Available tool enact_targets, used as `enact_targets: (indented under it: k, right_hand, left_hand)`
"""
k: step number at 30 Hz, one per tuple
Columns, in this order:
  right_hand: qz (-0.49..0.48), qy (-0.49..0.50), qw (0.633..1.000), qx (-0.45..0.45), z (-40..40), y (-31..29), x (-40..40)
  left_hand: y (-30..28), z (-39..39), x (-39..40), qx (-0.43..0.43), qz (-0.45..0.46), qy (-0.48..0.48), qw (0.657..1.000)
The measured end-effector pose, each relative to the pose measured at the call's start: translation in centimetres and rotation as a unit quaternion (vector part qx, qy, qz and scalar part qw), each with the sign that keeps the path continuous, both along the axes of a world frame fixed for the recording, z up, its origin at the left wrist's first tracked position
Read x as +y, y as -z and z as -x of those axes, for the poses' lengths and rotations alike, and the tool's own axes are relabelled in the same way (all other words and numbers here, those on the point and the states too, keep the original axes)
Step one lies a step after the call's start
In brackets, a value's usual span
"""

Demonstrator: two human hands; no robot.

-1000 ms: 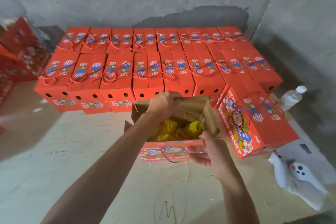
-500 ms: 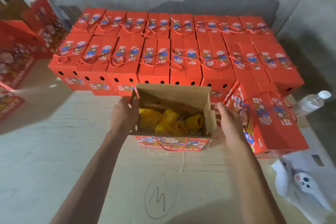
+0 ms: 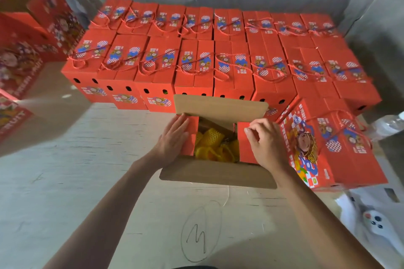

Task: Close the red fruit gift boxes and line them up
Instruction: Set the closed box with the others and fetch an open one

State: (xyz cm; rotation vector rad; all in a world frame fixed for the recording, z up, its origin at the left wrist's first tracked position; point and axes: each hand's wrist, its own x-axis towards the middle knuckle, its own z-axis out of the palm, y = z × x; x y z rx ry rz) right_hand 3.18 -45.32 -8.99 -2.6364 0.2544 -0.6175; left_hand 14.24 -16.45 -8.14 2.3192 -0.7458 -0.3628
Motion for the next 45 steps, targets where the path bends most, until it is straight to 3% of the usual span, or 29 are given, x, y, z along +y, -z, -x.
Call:
enact_targets:
  k: [4, 7, 9, 12, 15, 23, 29, 32, 37, 40, 45]
  right_hand:
    - [-0.009, 0.014, 0.999, -0.028, -0.4, 0.6, 0.1]
    - [0.006, 0.142, 0.989, -0.035, -0.2, 1.0, 0.0]
    - [-0.012, 0.172, 0.985, -0.018, -0.2, 1.0, 0.2]
    - [-0.016, 0.106, 0.994, -0.005, -0.7, 1.3, 0.3]
    - [-0.04, 0.1, 0.993, -0.043, -0.6, 1.6, 0.0]
    - [-0.038, 0.024, 0.997, -0.062, -0.2, 1.5, -1.3]
    - [-0.041, -0.036, 0.998, -0.019, -0.4, 0.6, -3.0]
    - [-0.001, -0.074, 0.996, 0.04, -0.4, 0.1, -3.3]
    - [-0.031, -0.162, 0.982, 0.088, -0.5, -1.8, -4.2]
    - [-0.02, -0.198, 0.977, 0.077, 0.3, -1.9, -4.7]
    - [-0.025, -0.151, 0.988, 0.024, 1.1, 0.1, -4.9]
  left_hand:
    - [0.4, -0.8, 0.0, -0.088, 0.029, -0.055, 0.994]
    - [0.1, -1.5, -0.4, -0.14, 0.016, -0.041, 0.989]
    - [0.1, -1.4, -0.3, -0.164, -0.005, -0.029, 0.986]
    - [0.0, -1.1, -0.1, -0.167, -0.002, -0.059, 0.984]
    - [0.1, -1.4, -0.6, -0.174, 0.008, -0.076, 0.982]
    - [0.0, -1.1, -0.1, -0.042, 0.116, -0.183, 0.975]
    - [-0.6, -0.8, 1.0, -0.148, 0.056, -0.075, 0.985]
    - [-0.6, -0.7, 1.6, -0.116, 0.015, -0.034, 0.993]
    - [-1.2, -1.7, 1.9, -0.068, 0.002, -0.021, 0.997]
    - [-1.3, -2.3, 2.1, -0.053, -0.024, 0.008, 0.998]
    - [-1.5, -3.1, 1.2, -0.059, -0.034, 0.025, 0.997]
